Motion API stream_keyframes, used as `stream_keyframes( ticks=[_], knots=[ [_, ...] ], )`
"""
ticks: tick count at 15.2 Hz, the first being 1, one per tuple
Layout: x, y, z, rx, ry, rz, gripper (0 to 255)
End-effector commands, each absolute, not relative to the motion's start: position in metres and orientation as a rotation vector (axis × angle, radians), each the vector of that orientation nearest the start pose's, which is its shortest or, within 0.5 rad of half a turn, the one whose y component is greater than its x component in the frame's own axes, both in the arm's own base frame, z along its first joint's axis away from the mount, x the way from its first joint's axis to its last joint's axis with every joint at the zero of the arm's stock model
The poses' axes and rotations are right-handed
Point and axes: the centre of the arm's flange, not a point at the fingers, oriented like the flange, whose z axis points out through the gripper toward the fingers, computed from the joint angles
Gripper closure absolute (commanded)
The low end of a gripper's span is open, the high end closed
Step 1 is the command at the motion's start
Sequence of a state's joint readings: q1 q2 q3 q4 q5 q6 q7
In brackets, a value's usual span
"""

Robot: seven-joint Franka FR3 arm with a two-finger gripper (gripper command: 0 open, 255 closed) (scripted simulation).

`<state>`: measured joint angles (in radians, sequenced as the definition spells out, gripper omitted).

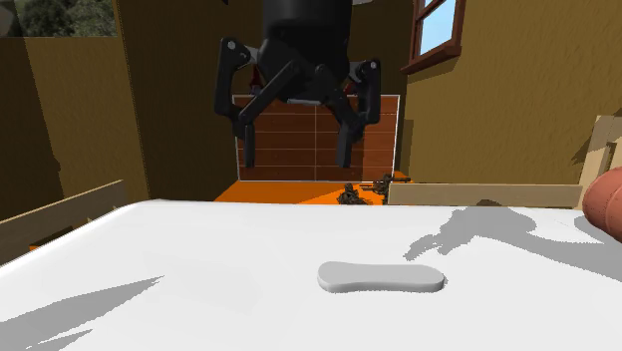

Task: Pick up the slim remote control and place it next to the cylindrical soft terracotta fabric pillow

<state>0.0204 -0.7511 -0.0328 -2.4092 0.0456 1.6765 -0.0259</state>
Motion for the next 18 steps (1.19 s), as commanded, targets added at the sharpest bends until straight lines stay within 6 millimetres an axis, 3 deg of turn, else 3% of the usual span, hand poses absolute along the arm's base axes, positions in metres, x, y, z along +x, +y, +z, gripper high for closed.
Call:
stream_keyframes(
  ticks=[1,9,18],
  knots=[
    [0.324,-0.002,0.564,-3.074,-0.027,-0.029,0],
    [0.342,-0.075,0.492,-3.008,-0.699,-0.018,0],
    [0.397,-0.141,0.413,-2.764,-1.421,-0.004,0]
  ],
)
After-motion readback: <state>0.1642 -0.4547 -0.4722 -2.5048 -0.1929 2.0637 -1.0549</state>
